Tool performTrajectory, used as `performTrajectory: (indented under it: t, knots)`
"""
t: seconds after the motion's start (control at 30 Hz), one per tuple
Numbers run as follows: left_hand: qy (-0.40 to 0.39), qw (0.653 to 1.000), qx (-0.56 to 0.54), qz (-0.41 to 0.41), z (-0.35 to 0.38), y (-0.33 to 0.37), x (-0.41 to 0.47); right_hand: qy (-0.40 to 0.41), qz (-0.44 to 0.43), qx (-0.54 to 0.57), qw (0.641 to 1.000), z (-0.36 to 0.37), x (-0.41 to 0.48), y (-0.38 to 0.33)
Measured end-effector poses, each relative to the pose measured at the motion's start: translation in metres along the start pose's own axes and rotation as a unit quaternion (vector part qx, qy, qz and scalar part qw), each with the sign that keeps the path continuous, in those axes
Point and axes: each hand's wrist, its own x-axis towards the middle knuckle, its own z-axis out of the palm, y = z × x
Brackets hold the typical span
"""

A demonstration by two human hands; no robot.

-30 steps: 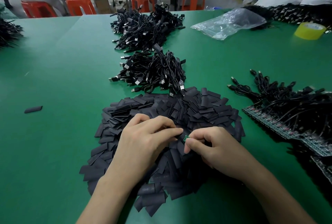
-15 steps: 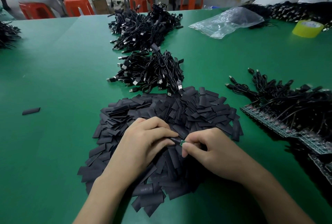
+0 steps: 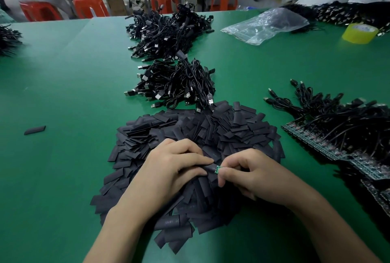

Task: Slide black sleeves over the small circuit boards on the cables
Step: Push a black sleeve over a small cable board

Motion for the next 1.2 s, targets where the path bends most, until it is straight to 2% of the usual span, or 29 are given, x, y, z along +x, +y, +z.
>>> performTrajectory:
  t: [0.17, 0.27, 0.53, 0.73, 0.87, 1.2]
  knots:
    - [-0.002, 0.999, -0.039, -0.023, -0.001, 0.003, -0.001, 0.046, -0.066, -0.122, 0.989, 0.005, 0.000, -0.001]
    - [0.006, 0.998, -0.052, -0.042, 0.000, 0.004, 0.000, 0.057, -0.084, -0.127, 0.987, 0.008, 0.000, -0.002]
    - [0.003, 0.999, -0.045, -0.024, 0.003, 0.010, 0.001, 0.015, -0.029, -0.019, 0.999, -0.001, 0.002, 0.009]
    - [0.081, 0.993, -0.064, -0.055, 0.004, 0.005, 0.000, 0.056, -0.033, 0.088, 0.994, -0.010, 0.002, 0.010]
    - [0.082, 0.994, -0.058, -0.046, 0.006, 0.005, 0.000, 0.085, -0.040, 0.091, 0.991, -0.004, 0.005, 0.011]
    - [0.077, 0.995, -0.059, -0.026, 0.015, 0.008, -0.002, 0.088, -0.039, 0.122, 0.988, 0.003, 0.006, 0.008]
